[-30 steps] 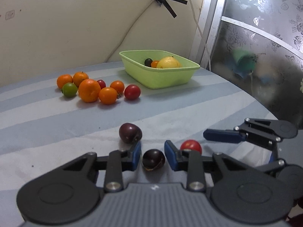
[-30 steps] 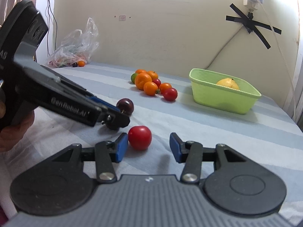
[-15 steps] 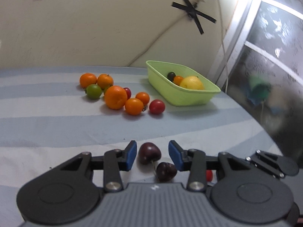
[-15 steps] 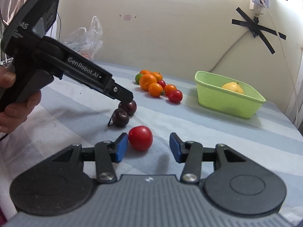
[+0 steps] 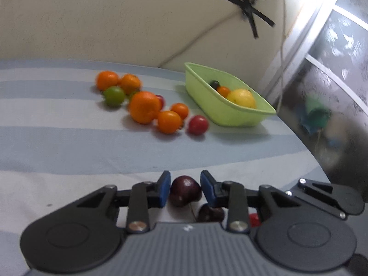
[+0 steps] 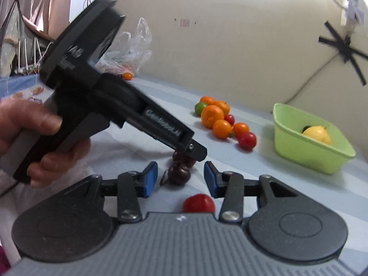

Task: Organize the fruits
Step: 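Grasp a dark plum with the right gripper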

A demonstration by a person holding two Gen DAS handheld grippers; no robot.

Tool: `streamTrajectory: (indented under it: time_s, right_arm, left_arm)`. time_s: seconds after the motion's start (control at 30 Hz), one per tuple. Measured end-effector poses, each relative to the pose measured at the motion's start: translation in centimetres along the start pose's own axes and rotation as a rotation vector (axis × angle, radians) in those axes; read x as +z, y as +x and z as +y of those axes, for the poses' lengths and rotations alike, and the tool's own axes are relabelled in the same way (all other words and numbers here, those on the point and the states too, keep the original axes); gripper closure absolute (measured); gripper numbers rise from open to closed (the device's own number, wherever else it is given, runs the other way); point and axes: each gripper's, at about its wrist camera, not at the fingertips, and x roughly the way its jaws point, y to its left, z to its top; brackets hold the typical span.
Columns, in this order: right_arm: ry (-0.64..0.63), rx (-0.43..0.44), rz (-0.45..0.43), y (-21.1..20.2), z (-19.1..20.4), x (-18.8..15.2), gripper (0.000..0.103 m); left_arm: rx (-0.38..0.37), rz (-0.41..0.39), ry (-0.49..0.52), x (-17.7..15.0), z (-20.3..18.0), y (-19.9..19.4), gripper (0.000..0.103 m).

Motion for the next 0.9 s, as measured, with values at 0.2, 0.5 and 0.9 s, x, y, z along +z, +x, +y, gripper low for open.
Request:
streamTrajectory:
  time_s: [0.2, 0.5, 0.9]
  right_arm:
    - [0.065, 0.051, 0.022, 0.8, -0.9, 1.0, 0.059]
    - [0.150, 0.086, 0.145, 2.8, -1.7, 0.7, 0.076]
    - [0.230, -0.082, -0.053, -0.2, -7.1, 1.9, 0.076]
  left_arm:
    - [0.008, -0.039, -0.074, -0.4, 2.6, -2.6, 0.074]
    - [-0.005, -0.046, -0.098, -1.3, 3.3, -3.3, 0.073]
    - [-0.149, -0.087, -0.084, 5.7, -0.7, -0.4, 0.075]
